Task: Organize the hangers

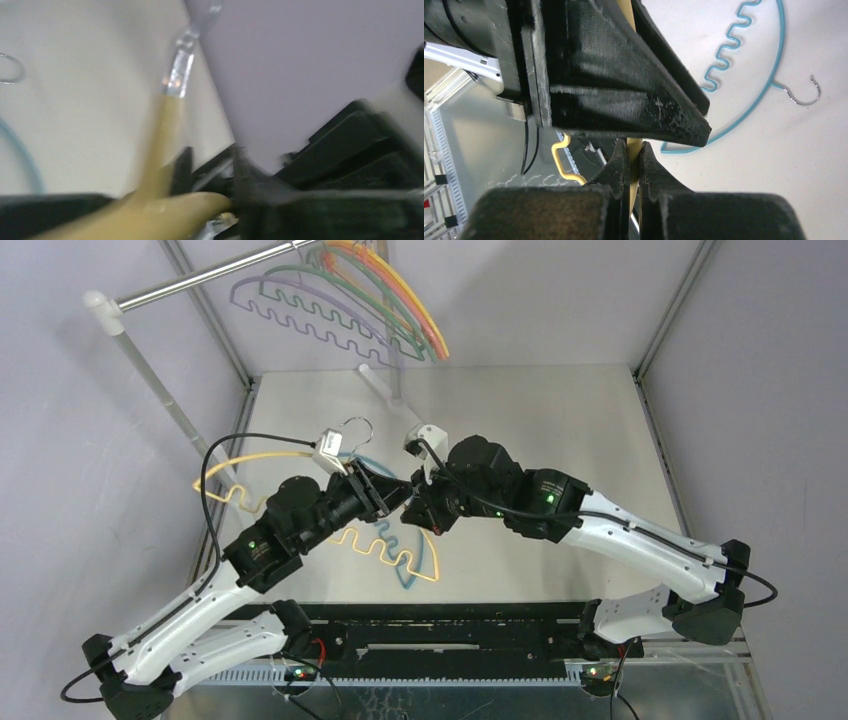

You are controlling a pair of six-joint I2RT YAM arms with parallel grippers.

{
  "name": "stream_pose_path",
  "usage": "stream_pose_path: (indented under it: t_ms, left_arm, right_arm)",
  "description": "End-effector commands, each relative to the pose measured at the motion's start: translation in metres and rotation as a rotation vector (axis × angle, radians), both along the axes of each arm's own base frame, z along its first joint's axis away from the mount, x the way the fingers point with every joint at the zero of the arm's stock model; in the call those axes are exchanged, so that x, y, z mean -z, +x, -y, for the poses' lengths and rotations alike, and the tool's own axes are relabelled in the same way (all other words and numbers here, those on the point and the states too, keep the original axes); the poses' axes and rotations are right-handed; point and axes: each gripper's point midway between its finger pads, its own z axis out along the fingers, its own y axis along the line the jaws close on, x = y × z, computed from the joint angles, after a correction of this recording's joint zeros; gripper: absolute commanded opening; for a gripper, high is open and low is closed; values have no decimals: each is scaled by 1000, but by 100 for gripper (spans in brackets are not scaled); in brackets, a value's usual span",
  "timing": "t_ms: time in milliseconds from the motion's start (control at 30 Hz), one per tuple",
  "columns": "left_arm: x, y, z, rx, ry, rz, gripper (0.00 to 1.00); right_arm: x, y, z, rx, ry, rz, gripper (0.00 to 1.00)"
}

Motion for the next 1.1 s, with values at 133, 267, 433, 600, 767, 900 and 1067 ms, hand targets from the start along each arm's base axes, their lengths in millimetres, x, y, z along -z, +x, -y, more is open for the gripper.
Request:
stream_pose_path:
  t_ms: [133,267,433,600,767,900,1067]
  left_arm:
    - [22,14,-12,-76,111,-7,0]
    - [17,14,-22,-96,159,19,0]
    - [5,17,-35,-122,168,63,0]
    - [-26,24,-45,-119,141,157,0]
    - [-71,32,-43,-59,91,294,0]
    - [-96,45,-36,-6,42,364,0]
    - [-123,65,-37,30,26,466,0]
  right_arm:
    - [-84,-37,-11,-164,253,120,1]
    - [-70,-16,4,-25,196,138,20]
    - [-64,15,38,197,184,165,41]
    - [-63,40,76,381,183,202,53]
    - [-60,52,87,432,168,207,56]
    - [-61,56,90,457,167,217,57]
    - [-60,63,94,484,154,231,58]
